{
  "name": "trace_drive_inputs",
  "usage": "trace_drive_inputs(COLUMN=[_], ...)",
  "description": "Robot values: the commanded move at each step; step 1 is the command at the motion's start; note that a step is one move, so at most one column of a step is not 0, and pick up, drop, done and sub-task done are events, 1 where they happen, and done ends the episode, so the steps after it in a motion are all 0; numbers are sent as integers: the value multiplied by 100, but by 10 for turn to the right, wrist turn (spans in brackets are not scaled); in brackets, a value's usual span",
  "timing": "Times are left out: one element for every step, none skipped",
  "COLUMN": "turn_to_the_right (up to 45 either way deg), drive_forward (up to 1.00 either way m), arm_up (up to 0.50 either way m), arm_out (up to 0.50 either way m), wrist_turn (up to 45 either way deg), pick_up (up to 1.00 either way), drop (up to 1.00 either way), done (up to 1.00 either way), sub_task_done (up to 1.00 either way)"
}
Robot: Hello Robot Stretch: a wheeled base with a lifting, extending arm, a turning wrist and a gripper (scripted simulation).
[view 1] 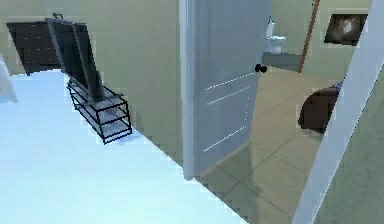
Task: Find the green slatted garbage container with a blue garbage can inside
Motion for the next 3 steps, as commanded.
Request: trace_drive_inputs(turn_to_the_right=[0,-60,0], drive_forward=[50,0,45], arm_up=[0,0,0], arm_out=[0,0,0], wrist_turn=[0,0,0], pick_up=[0,0,0], drop=[0,0,0], done=[0,0,0], sub_task_done=[0,0,0])
